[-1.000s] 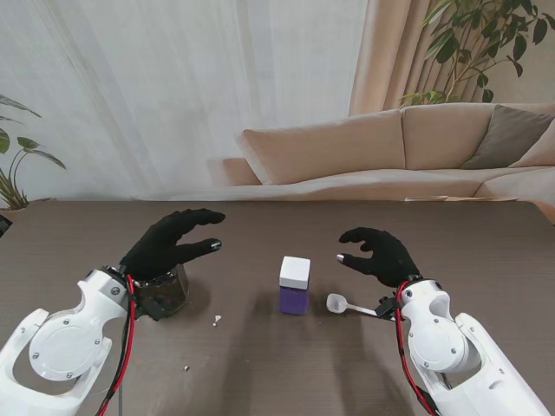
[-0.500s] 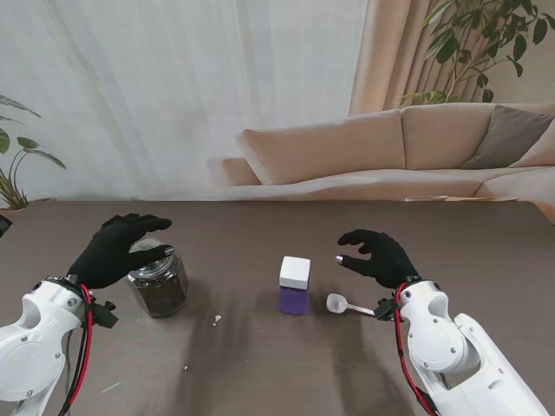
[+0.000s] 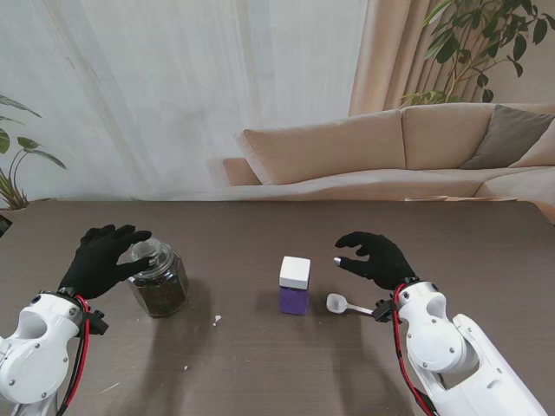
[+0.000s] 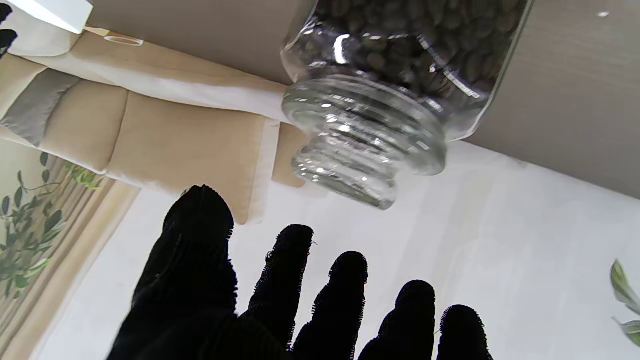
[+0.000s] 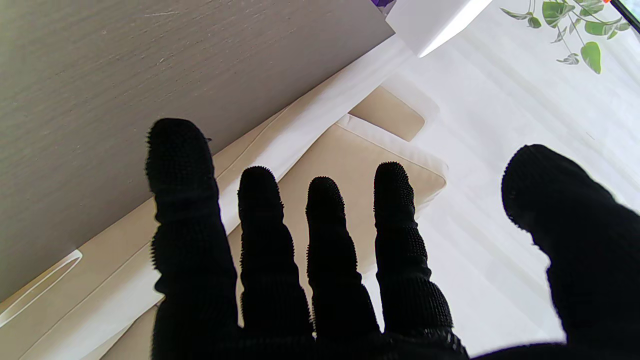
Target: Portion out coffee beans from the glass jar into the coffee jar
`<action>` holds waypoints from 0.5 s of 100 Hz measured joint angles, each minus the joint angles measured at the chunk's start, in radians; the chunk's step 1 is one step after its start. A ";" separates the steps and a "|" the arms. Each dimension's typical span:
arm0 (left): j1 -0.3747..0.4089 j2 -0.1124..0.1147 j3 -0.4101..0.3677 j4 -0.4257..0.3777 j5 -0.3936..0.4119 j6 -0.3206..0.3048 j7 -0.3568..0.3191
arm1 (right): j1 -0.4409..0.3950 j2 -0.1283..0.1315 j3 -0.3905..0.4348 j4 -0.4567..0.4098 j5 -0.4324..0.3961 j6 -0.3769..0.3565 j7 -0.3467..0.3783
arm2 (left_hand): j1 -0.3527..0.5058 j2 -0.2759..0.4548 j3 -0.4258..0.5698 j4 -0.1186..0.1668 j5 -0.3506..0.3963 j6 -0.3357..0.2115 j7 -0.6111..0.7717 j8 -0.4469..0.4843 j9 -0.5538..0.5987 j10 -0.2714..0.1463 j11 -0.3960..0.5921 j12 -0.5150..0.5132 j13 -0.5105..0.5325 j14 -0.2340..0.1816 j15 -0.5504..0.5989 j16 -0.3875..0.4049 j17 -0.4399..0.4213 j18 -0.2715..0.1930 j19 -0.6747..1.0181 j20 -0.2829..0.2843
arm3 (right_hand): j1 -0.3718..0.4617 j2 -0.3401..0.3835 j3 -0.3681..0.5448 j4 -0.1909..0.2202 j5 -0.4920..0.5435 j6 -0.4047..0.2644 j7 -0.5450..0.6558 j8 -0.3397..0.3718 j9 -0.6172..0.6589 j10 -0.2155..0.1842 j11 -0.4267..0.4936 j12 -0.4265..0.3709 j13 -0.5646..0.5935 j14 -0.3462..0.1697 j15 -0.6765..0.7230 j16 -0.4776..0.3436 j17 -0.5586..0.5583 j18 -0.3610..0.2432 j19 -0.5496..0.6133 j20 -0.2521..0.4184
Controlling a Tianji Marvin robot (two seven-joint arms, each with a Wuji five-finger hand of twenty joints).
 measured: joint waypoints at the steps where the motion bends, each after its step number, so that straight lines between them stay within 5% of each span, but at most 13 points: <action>1: -0.001 0.000 0.000 0.002 0.000 0.002 -0.001 | 0.000 0.000 -0.001 0.000 0.000 0.000 0.000 | 0.000 0.000 0.000 0.000 0.000 0.000 0.000 0.000 0.000 0.000 0.000 0.000 0.000 0.000 0.000 0.000 0.000 0.000 0.000 0.000 | 0.000 0.000 0.000 0.000 0.000 0.000 0.000 0.000 0.000 0.000 0.000 0.000 0.000 0.000 0.000 0.000 0.000 0.000 0.000 0.000; 50: -0.045 -0.001 0.069 0.105 -0.053 0.049 0.046 | 0.001 0.000 -0.009 0.001 0.020 -0.004 0.007 | 0.000 0.000 0.000 0.000 -0.057 -0.031 -0.068 -0.018 -0.003 0.002 -0.010 -0.013 0.011 0.035 0.001 0.000 0.075 0.000 0.002 -0.003 | 0.000 0.014 0.000 0.000 0.000 0.002 0.000 0.001 0.000 0.000 0.000 0.000 0.000 0.000 0.000 0.000 0.000 0.000 0.000 0.000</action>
